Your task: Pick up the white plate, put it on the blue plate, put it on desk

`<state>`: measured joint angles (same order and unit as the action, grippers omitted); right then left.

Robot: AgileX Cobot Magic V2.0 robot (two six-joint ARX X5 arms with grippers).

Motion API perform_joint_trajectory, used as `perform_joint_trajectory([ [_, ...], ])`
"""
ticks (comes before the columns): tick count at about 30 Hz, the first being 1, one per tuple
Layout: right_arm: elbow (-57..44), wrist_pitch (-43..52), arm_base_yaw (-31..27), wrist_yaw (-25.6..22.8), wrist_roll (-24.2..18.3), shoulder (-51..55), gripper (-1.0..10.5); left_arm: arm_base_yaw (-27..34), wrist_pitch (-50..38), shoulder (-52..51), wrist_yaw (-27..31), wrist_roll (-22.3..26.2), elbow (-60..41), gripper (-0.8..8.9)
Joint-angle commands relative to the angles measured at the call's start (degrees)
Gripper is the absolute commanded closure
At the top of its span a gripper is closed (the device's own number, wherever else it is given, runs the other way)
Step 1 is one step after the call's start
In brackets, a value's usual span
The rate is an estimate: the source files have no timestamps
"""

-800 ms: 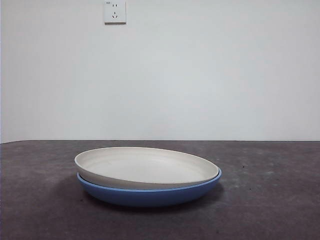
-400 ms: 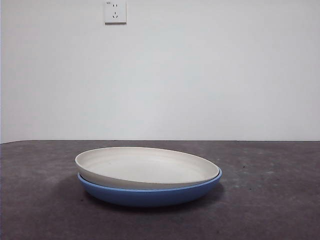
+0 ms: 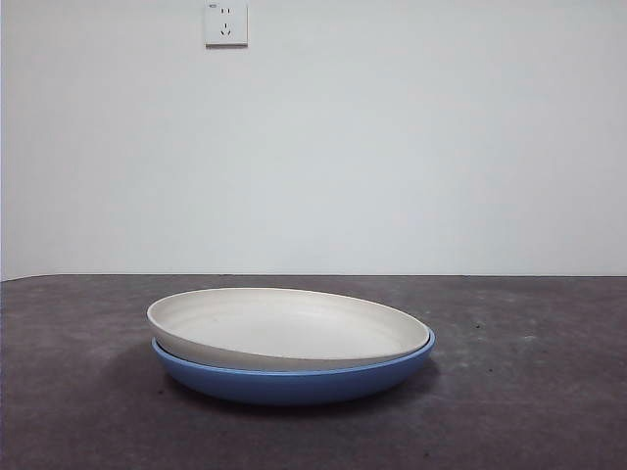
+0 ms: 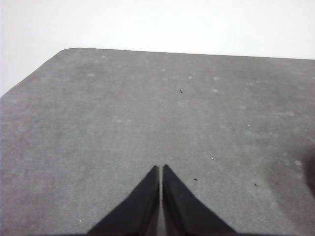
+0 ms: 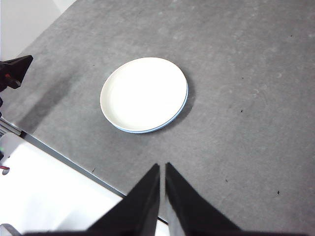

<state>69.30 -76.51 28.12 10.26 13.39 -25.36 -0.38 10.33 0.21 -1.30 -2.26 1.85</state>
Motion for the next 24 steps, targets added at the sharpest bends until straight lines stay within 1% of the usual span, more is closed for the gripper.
perform_joint_trajectory([
  [1, 0.9, -2.6, 0.3, -0.2, 0.0, -0.2, 9.3, 0.1, 0.0, 0.0, 0.2, 0.1, -1.2, 8.02],
  [7, -1.9, -0.5, -0.5, 0.0, 0.0, 0.4, 9.3, 0.1, 0.0, 0.0, 0.2, 0.1, -1.2, 8.02],
  [9, -4.8, 1.9, -2.4, 0.6, 0.0, 1.1, 9.3, 0.1, 0.0, 0.0, 0.2, 0.1, -1.2, 8.02],
  [12, -11.3, 8.5, -6.7, 0.0, -2.2, 3.0, 9.3, 0.1, 0.0, 0.0, 0.2, 0.1, -1.2, 8.02],
  [14, -16.8, 16.6, -9.5, -1.6, -4.4, 4.6, 9.3, 0.1, 0.0, 0.0, 0.2, 0.1, -1.2, 8.02],
  [16, -24.2, 29.2, -12.4, -4.5, -7.3, 6.6, 9.3, 0.1, 0.0, 0.0, 0.2, 0.1, -1.2, 8.02],
  [17, -28.2, 36.5, -14.0, -4.8, -8.3, 7.8, 9.3, 0.1, 0.0, 0.0, 0.2, 0.1, -1.2, 8.02],
  [21, -43.9, 63.1, -19.4, -4.4, -8.8, 11.9, 9.3, 0.1, 0.0, 0.0, 0.2, 0.1, -1.2, 8.02],
  [23, -50.3, 71.7, -21.1, -4.9, -9.5, 13.5, 9.3, 0.1, 0.0, 0.0, 0.2, 0.1, -1.2, 8.02],
  [24, -53.0, 74.3, -21.7, -5.6, -10.4, 14.4, 9.3, 0.1, 0.0, 0.0, 0.2, 0.1, -1.2, 8.02],
])
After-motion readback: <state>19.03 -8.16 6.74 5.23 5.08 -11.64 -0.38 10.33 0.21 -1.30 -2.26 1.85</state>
